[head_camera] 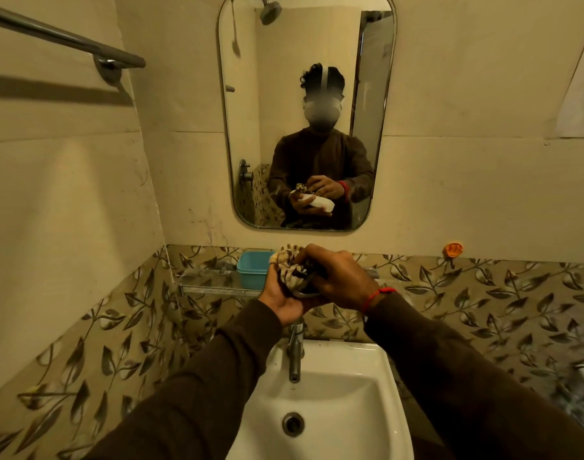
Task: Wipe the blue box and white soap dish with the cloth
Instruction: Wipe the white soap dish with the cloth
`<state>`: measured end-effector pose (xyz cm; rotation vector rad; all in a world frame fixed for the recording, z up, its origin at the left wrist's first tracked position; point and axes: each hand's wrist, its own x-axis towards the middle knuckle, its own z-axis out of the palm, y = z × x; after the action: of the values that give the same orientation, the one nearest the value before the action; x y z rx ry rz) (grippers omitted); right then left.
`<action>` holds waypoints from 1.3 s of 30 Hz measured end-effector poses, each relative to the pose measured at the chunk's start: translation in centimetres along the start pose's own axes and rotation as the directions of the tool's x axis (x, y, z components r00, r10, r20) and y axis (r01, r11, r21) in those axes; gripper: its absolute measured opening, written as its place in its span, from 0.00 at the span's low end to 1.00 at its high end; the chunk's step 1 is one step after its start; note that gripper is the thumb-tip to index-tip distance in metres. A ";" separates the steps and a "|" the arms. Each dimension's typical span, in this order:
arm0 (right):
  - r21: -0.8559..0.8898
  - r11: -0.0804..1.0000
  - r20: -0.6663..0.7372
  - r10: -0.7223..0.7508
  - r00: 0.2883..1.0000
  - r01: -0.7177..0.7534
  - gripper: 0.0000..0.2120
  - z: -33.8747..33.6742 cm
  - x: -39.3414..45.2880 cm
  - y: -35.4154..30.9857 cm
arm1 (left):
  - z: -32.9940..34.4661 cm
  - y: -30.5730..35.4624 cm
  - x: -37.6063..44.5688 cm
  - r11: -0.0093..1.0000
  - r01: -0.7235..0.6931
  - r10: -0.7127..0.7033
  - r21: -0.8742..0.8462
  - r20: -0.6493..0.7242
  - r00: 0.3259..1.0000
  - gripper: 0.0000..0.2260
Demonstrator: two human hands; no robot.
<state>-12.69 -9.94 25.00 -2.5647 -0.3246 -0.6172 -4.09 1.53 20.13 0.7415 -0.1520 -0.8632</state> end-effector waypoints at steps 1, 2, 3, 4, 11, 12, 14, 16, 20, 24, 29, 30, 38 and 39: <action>0.020 1.000 0.021 -0.020 1.000 0.020 0.17 -0.3 -0.2 0.1 | -0.3 0.1 0.0 1.000 0.012 -0.012 -0.007 0.029 1.000 0.31; 0.032 0.999 0.039 -0.041 0.998 0.040 0.17 -0.5 -0.3 0.2 | -0.5 0.1 -0.1 1.000 0.022 -0.022 0.000 0.049 0.999 0.31; 0.023 0.998 0.051 -0.061 0.997 0.060 0.17 -0.7 -0.4 0.2 | -0.6 0.1 -0.2 0.999 0.032 -0.033 0.014 0.054 0.998 0.31; -0.003 0.997 0.057 -0.080 0.995 0.080 0.17 -0.8 -0.5 0.2 | -0.5 0.2 -0.2 0.999 0.039 -0.040 0.021 0.049 0.998 0.32; -0.399 0.894 -0.008 -0.227 0.974 0.205 0.20 -0.5 0.1 -0.4 | 0.8 0.2 0.1 0.997 -0.024 0.028 0.069 -0.059 0.998 0.29; -0.425 0.882 0.003 -0.223 0.975 0.204 0.20 -0.4 0.0 -0.4 | 0.8 0.0 0.2 0.996 -0.029 0.033 0.079 -0.060 0.998 0.30; -0.453 0.873 -0.010 -0.209 0.978 0.182 0.20 0.0 -0.1 -0.3 | 0.7 -0.1 0.3 0.996 -0.051 0.055 0.078 -0.054 0.997 0.28; -0.474 0.874 -0.052 -0.153 0.987 0.111 0.20 0.1 -0.3 0.1 | 0.7 0.1 0.3 0.995 -0.071 0.072 0.074 -0.018 0.997 0.24; -0.440 0.898 -0.116 -0.036 0.993 -0.019 0.19 -1.1 -0.3 1.6 | 0.8 -0.3 0.3 0.995 -0.063 0.061 0.077 0.026 0.998 0.24; -0.349 0.933 -0.177 0.030 0.984 -0.092 0.17 -1.0 0.0 1.1 | 1.5 -0.7 0.1 0.994 -0.093 0.090 0.058 0.057 0.994 0.22; -0.111 0.990 -0.211 0.061 0.976 -0.086 0.16 -1.4 -0.3 0.2 | 2.0 0.1 0.1 0.988 -0.106 0.099 0.112 0.073 0.992 0.25; -0.103 0.993 -0.172 0.031 0.985 -0.049 0.16 -1.2 -0.4 -0.2 | 1.9 0.2 0.1 0.988 -0.100 0.093 0.116 0.060 0.994 0.25; -0.104 0.994 0.029 -0.037 0.999 0.040 0.18 -1.8 -0.2 -1.1 | 0.5 0.7 0.0 0.993 -0.040 0.032 0.112 0.075 0.997 0.29; -0.153 0.987 0.048 -0.041 0.998 0.048 0.18 -1.9 0.1 -1.2 | 0.7 0.7 0.0 0.992 -0.050 0.044 0.118 0.058 0.997 0.28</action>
<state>-13.63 -9.87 26.98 -2.7296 -0.3628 -0.6237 -3.92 1.50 21.14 0.8232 -0.2708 -0.8353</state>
